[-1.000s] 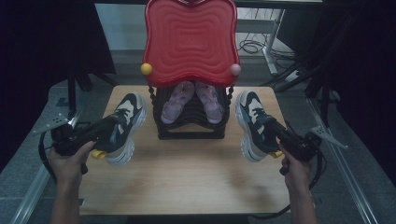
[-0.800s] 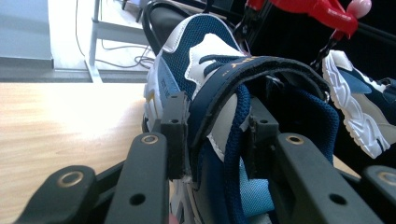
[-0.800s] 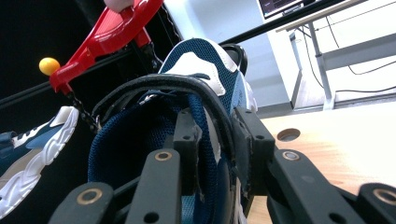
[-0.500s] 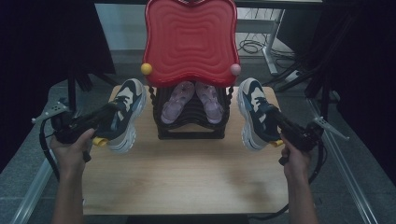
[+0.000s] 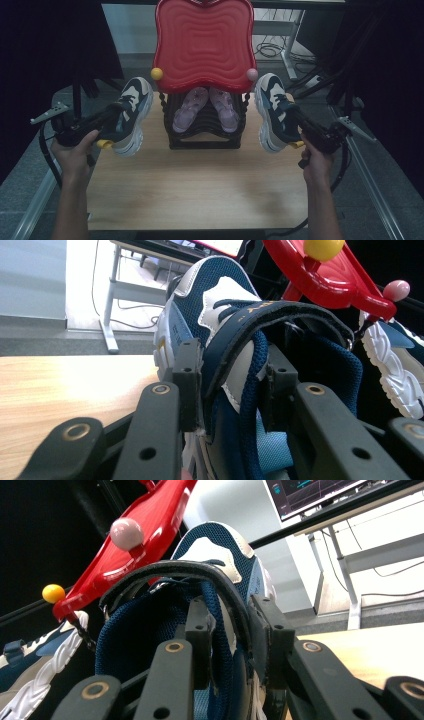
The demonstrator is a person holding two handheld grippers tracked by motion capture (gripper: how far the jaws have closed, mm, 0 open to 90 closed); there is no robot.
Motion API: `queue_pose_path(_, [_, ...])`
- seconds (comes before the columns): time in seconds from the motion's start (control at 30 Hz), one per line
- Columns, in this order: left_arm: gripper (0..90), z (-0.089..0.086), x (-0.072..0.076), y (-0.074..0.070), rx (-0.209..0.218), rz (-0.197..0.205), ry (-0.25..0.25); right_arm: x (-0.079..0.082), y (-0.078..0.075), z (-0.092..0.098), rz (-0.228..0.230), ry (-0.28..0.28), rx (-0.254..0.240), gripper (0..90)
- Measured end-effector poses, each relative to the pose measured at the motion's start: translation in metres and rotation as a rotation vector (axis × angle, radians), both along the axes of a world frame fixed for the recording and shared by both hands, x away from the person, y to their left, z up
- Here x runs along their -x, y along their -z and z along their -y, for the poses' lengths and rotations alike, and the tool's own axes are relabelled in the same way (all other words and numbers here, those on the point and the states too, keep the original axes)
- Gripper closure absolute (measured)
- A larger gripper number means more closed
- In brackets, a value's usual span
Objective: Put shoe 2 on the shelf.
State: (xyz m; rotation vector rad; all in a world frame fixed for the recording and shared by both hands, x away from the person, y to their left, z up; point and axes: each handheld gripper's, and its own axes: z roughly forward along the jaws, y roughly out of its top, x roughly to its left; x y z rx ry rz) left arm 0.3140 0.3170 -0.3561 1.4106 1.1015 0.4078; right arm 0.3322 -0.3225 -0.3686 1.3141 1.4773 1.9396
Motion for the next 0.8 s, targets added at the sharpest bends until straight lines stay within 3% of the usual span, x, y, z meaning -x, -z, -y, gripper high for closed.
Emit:
queue_pose_path(0.43, [67.3,-0.007,-0.006,-0.01,0.028,0.012,-0.012,-0.009,-0.009,0.002,0.003,0.021,-0.005,72.2])
queue_pose_path(0.57, [67.4,-0.007,-0.008,-0.019,0.026,0.025,-0.011,-0.013,-0.016,0.002,0.013,0.02,-0.025,72.0])
queue_pose_path(0.8, [67.3,-0.007,-0.012,-0.032,0.023,0.046,-0.022,-0.016,-0.032,0.003,0.032,0.036,-0.01,71.8])
